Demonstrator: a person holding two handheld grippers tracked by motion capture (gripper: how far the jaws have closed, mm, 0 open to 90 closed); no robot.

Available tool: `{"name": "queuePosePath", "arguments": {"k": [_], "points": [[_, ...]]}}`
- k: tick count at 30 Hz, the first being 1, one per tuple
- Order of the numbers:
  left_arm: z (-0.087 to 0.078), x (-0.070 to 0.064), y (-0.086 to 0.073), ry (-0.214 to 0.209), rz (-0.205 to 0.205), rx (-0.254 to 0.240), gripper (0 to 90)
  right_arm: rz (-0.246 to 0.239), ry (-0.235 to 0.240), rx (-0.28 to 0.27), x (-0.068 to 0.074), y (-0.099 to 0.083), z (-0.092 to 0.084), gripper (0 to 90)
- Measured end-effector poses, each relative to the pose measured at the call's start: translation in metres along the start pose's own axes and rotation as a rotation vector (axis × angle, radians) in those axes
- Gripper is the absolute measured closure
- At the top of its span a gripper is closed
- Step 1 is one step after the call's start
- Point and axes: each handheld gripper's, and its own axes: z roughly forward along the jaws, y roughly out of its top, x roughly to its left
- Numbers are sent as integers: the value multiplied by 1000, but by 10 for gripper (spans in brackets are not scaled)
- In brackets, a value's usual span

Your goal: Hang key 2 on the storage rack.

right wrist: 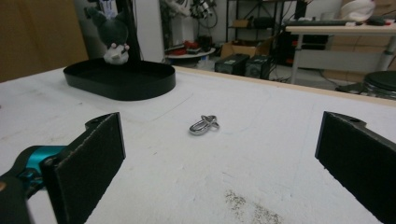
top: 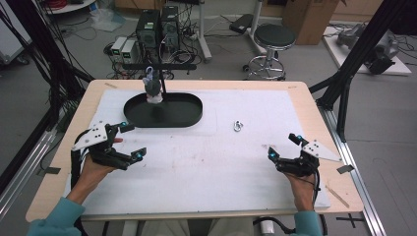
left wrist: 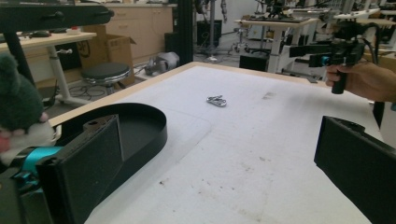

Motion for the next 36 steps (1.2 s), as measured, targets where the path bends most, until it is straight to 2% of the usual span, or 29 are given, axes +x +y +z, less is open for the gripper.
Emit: {"name": "queuePosePath", "arguments": {"k": [5,9,13,15,22,25,26,28,30,34,36], "points": [[2,1,-1,-33,1,20,17,-38,47,56,-4,16,7,7],[4,1,1,-54,4,25,17,-54,129,107,-11,35,16,8],[7,1,5,-67,29,22,17,-109,153,164,-15,51,27,8],[8,2,6,-82,29,10,17,-134,157,194,-16,59,33,8],[11,7,3,-75,31,30,17,-186,214,279,-19,76,56,8],[12,9,2,-71,24,32,17,-212,255,332,-21,84,68,8],[12,9,2,-74,24,32,17,-235,263,330,-22,86,73,8],[12,9,2,-73,24,28,17,-228,291,353,-22,92,80,8],[12,9,2,-73,30,25,17,-248,321,374,-21,98,91,8],[13,8,2,-71,44,26,17,-285,344,437,-19,105,110,8],[13,9,2,-75,38,25,17,-296,358,457,-17,108,118,8]]}}
